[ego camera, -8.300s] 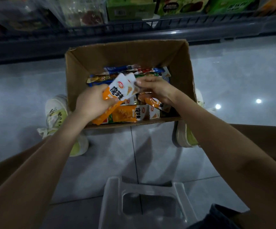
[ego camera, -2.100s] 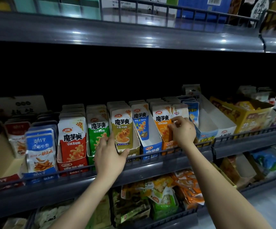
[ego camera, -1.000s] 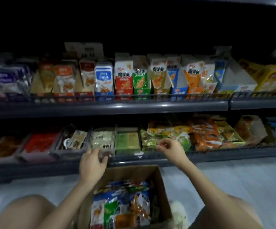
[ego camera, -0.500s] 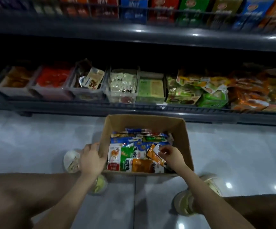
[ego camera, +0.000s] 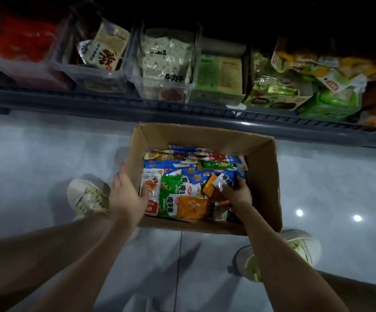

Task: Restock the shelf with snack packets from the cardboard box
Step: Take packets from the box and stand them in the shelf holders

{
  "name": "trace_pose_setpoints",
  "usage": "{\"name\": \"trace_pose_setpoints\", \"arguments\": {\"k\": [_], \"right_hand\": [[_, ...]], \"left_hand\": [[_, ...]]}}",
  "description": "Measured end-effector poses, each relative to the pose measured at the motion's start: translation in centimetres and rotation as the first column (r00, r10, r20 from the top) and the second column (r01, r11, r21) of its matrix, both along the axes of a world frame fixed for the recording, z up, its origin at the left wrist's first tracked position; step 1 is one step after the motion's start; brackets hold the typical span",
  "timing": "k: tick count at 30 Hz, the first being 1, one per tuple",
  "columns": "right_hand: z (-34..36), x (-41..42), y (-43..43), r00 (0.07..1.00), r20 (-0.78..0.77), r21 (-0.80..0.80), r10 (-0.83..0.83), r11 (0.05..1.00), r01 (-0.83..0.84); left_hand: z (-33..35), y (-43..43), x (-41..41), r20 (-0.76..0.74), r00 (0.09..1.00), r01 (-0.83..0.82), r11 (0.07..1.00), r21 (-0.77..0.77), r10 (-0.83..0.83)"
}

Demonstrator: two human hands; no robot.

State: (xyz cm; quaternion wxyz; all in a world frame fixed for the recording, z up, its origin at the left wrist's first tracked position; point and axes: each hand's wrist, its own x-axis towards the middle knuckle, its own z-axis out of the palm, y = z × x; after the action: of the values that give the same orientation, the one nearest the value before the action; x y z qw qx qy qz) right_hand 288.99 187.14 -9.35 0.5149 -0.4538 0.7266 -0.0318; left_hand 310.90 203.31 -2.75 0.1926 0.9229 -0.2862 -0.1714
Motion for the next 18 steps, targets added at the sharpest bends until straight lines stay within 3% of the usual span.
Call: {"name": "trace_pose_setpoints", "arguments": {"k": [2,4,7,12,13,16,18], "right_hand": [[-0.9,0.2,-0.3,1.0,0.026,0.04,0.008,0.999,-0.009],[-1.7,0.7,-0.4,0.986,-0.037,0.071,0.162,0.985,-0.159],[-2.2,1.5,0.4,0.875,-0.16,0.083,0.458,0.889,-0.45],[-1.8,2.0,1.9,0.692,-0.147,0.062,0.707,0.705,-0.706],[-1.6,2.0,1.9,0.696,-0.148,0.025,0.702,0.707,-0.707],[-0.9,1.8,1.6,0.837,-0.191,-0.166,0.513,0.823,-0.543],[-0.8,1.8,0.9,0.863,-0.254,-0.265,0.437,0.827,-0.496]], "left_hand": [[-0.3,0.0,-0.3,0.067,0.997,0.034,0.999,0.004,-0.035],[-0.7,0.1,-0.4,0.114,0.991,0.065,0.998,-0.005,-0.064],[-0.8,0.2,-0.2,0.117,0.99,0.081,0.996,0.021,-0.083],[-0.1,-0.2,-0.5,0.101,0.993,0.065,0.997,0.035,-0.068],[-0.1,-0.2,-0.5,0.096,0.993,0.062,0.997,0.035,-0.065],[-0.2,-0.1,-0.3,0.097,0.993,0.064,0.998,0.026,-0.066],[-0.4,0.0,-0.2,0.101,0.993,0.066,0.998,0.02,-0.068]]}}
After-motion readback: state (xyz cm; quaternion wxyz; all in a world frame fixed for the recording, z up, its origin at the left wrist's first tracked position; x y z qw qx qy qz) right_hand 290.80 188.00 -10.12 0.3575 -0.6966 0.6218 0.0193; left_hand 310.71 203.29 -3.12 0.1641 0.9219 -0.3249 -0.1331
